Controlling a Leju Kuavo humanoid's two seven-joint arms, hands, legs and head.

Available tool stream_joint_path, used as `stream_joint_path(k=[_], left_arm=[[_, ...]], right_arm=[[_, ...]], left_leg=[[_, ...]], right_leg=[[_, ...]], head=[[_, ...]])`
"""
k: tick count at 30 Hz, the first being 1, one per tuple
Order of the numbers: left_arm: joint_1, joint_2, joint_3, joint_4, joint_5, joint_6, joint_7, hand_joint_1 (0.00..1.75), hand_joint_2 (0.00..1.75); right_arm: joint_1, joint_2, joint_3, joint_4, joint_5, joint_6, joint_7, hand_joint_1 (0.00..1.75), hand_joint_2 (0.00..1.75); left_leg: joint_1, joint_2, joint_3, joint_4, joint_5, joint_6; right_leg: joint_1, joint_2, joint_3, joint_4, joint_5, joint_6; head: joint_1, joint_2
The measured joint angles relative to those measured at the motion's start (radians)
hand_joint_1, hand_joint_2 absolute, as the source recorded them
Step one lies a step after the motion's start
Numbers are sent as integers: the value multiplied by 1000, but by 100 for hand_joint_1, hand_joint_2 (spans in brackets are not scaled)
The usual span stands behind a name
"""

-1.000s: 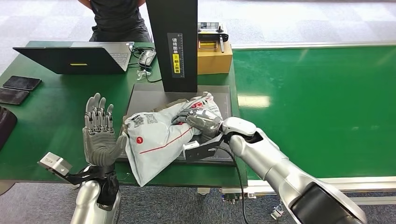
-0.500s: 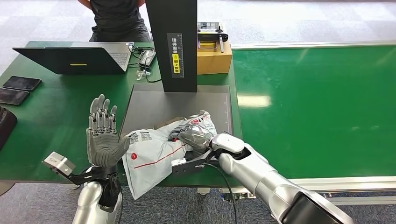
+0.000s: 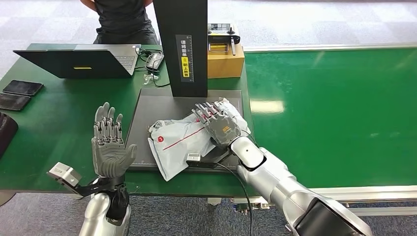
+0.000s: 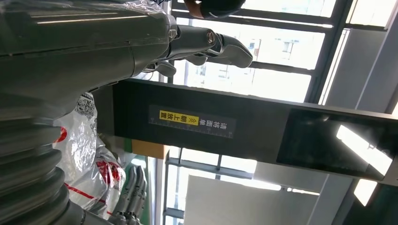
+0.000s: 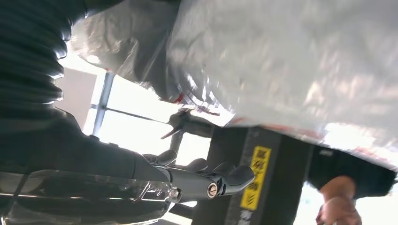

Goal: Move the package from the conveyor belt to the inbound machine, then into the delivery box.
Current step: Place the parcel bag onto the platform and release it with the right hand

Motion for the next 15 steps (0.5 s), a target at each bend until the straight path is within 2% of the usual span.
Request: stream_joint_path(k=[3, 8, 15], left_arm=[[-2, 0, -3, 8, 7, 1, -2, 0, 175], [-14, 0, -12, 21, 14, 1, -6, 0, 175], [-22, 0, -19, 31, 15, 1, -7, 0, 175]], right_arm=[[-1, 0, -29, 18, 14, -58, -3, 0, 0], [3, 0, -105, 30, -84, -90, -130, 0, 0], [8, 0, -146, 38, -96, -90, -146, 0, 0]], left_leg=[[0, 0, 0, 0, 0, 0], [0, 0, 0, 0, 0, 0], [0, 0, 0, 0, 0, 0]], right_leg=[[0, 0, 0, 0, 0, 0], [0, 0, 0, 0, 0, 0], [0, 0, 0, 0, 0, 0]], head=[[0, 0], [0, 0], [0, 0]])
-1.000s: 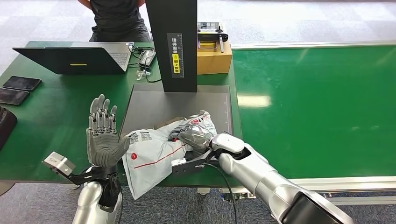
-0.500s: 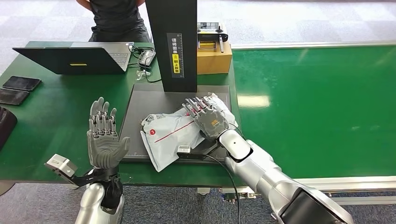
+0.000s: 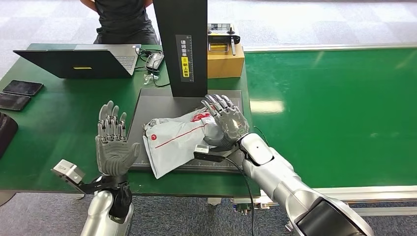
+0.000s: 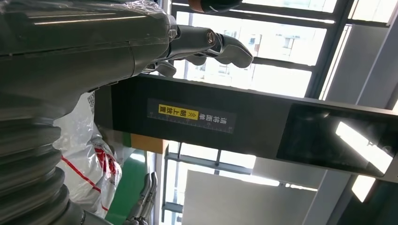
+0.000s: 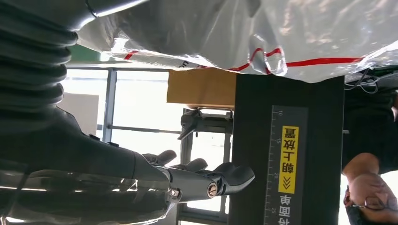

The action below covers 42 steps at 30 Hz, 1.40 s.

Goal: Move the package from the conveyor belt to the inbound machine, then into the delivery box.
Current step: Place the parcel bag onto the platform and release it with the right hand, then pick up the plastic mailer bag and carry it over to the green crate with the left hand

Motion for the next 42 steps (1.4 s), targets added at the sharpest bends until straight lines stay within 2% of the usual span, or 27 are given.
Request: stream_joint_path(k=[2, 5, 7, 8, 12, 18, 20, 23, 28, 31, 36, 39, 42], left_arm=[[-2, 0, -1, 2, 1, 0, 0, 0, 175], [-4, 0, -3, 6, 6, 0, -1, 0, 175], [-7, 0, -3, 8, 9, 1, -1, 0, 175], [-9, 1, -4, 9, 12, 2, -1, 0, 175], [-14, 3, -4, 15, 14, 3, -1, 0, 175], [-10, 13, -3, 19, 22, -25, 19, 0, 175], [-1, 15, -1, 17, 26, -32, 31, 0, 175], [24, 16, 3, 2, 20, -34, 49, 0, 175], [53, 15, 14, -31, 32, -75, 84, 0, 175], [67, 14, 18, -46, 45, -126, 119, 0, 175], [72, 6, 22, -51, 46, -191, 145, 0, 175], [69, 5, 21, -50, 73, -256, 169, 0, 175], [69, 5, 22, -50, 78, -274, 176, 0, 175]], right_arm=[[3, 1, -11, 1, -39, 6, -40, 0, 0], [21, 9, -55, -12, -212, 61, -205, 0, 0], [40, 18, -97, -39, -367, 175, -308, 0, 0], [50, 22, -117, -57, -452, 277, -338, 0, 0], [82, 20, -167, -137, -770, 804, -365, 0, 175], [165, -43, -223, -304, -1200, 1313, -361, 0, 175], [211, -69, -251, -373, -1323, 1408, -357, 0, 175], [300, -89, -308, -493, -1376, 1385, -333, 0, 175], [415, -92, -397, -646, -1309, 1261, -321, 0, 175], [482, -91, -446, -747, -1184, 1113, -365, 0, 175], [601, -65, -514, -942, -820, 757, -448, 0, 175], [644, -46, -526, -1020, -741, 658, -455, 0, 175], [678, -34, -537, -1069, -747, 619, -425, 0, 175]], left_leg=[[0, 0, 0, 0, 0, 0], [0, 0, 0, 0, 0, 0], [0, 0, 0, 0, 0, 0], [0, 0, 0, 0, 0, 0], [0, 0, 0, 0, 0, 0], [0, -1, 0, 0, 0, 0], [0, 0, 0, 0, -1, 1], [0, 0, 0, 0, -1, 1], [0, 0, -1, 0, -2, 2], [0, -1, 0, 0, -2, 2], [0, 0, -1, 0, -2, 2], [0, 0, 0, 0, -2, 1], [0, 0, 0, 0, -2, 1]], right_leg=[[0, 0, 0, 0, 0, 0], [0, 0, 0, 0, 0, 0], [0, 0, 0, 0, 0, 0], [0, 0, 0, 0, 0, 0], [0, 0, 0, 0, 0, 0], [0, -1, 0, 0, 0, 0], [0, 0, 0, 0, 0, 0], [0, 0, 0, -1, -1, 1], [0, 0, 0, -1, -1, 1], [0, -1, 0, -1, -1, 1], [0, 0, 0, -1, -1, 1], [0, 0, 0, -1, -1, 1], [0, 0, 0, -1, -1, 1]], head=[[0, 0], [0, 0], [0, 0], [0, 0], [0, 0], [0, 0], [0, 0], [0, 0], [0, 0], [0, 0], [0, 0], [0, 0], [0, 0]])
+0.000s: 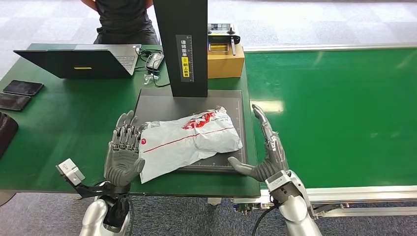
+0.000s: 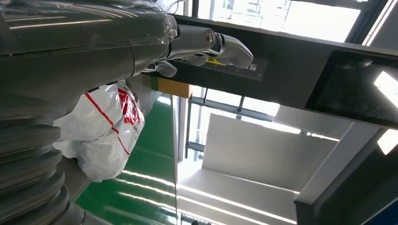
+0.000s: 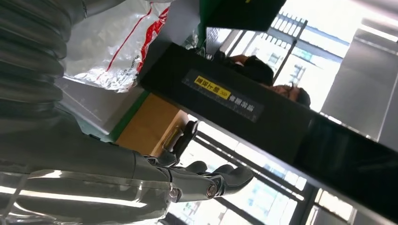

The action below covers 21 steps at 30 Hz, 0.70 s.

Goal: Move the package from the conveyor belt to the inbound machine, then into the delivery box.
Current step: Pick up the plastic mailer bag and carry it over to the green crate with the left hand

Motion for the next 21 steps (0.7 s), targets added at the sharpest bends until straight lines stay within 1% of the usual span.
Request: stream_joint_path(k=[3, 6, 9, 16, 18, 21], left_arm=[[0, 0, 2, 0, -6, 2, 1, 0, 175], [-1, 0, 4, 0, -14, 6, 1, 0, 175], [-1, 0, 8, 0, -16, 7, -2, 0, 175], [0, -1, 17, 0, -23, 9, -7, 0, 175], [0, -4, 21, 0, -38, 21, -11, 0, 175], [3, -6, 24, 0, -63, 42, -14, 0, 175]], right_arm=[[33, 7, -21, -31, -19, -12, 11, 0, 175], [68, 16, -44, -59, -48, 4, 14, 0, 175], [92, 27, -73, -71, -79, 21, 35, 0, 175], [107, 42, -124, -69, -92, 27, 87, 0, 175], [109, 49, -140, -61, -93, 26, 112, 0, 175], [116, 58, -168, -39, -95, 27, 123, 0, 175]], left_leg=[[0, 0, 0, 0, 0, 0], [0, 0, 0, 0, 0, 0], [0, 0, 0, 0, 0, 0], [0, 0, 0, 0, 0, 0], [0, 0, 0, 0, 0, 0], [0, 0, 0, 0, 0, 0]], right_leg=[[0, 0, 0, 0, 0, 0], [0, 0, 0, 0, 0, 0], [0, 0, 0, 0, 0, 0], [0, 0, 0, 0, 0, 0], [0, 0, 0, 0, 0, 0], [0, 0, 0, 0, 0, 0]], head=[[0, 0], [0, 0], [0, 0], [0, 0], [0, 0], [0, 0]])
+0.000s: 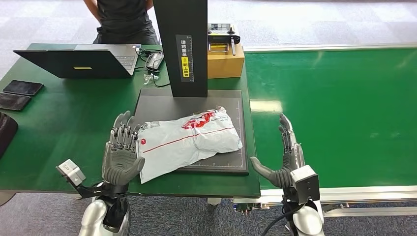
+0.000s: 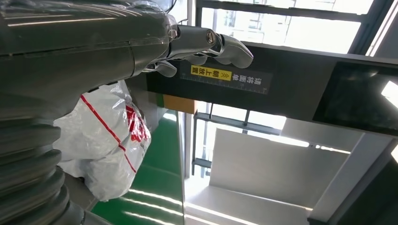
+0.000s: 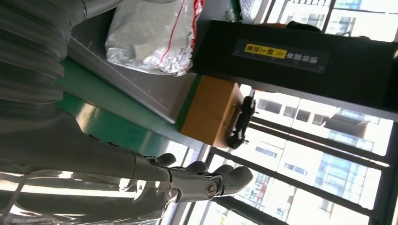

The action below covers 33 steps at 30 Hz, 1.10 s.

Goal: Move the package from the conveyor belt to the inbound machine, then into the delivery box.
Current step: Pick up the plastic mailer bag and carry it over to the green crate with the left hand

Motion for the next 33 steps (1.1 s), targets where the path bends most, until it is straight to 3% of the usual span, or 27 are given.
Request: stream_joint_path(k=[33], left_arm=[[2, -18, 34, 16, -52, -7, 15, 0, 175]], right_arm=[[7, 30, -36, 94, 42, 17, 18, 0, 175]], left_leg=[[0, 0, 0, 0, 0, 0]], right_leg=[[0, 0, 0, 0, 0, 0]], head=[[0, 0]])
